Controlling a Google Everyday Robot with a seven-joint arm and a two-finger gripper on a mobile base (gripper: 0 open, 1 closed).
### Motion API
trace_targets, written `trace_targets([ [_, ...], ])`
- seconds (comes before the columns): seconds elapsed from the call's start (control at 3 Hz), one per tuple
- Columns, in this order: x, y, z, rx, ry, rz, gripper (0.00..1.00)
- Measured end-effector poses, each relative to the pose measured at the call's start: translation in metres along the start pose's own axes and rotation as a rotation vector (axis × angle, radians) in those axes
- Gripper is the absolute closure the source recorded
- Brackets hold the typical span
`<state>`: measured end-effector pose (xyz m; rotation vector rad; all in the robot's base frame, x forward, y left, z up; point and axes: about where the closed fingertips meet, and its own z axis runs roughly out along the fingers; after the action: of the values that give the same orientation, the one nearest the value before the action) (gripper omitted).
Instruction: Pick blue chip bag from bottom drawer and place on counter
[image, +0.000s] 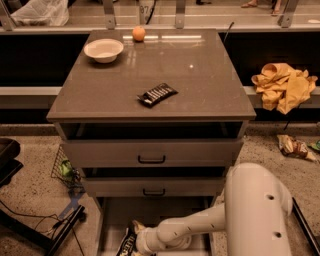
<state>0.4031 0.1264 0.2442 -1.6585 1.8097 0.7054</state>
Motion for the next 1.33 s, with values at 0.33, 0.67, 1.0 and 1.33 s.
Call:
trace_targets([
  [0.33,0.0,-0.047,0.052,-0.002,-0.048,-0.004,0.0],
  [0.67,0.0,-0.051,0.053,0.001,-0.049,-0.004,0.0],
  [1.0,0.007,-0.045,0.061,-0.011,-0.059,0.007,0.0],
  [1.33,0.032,-0.044,0.068,-0.005,-0.052,0.027,0.0],
])
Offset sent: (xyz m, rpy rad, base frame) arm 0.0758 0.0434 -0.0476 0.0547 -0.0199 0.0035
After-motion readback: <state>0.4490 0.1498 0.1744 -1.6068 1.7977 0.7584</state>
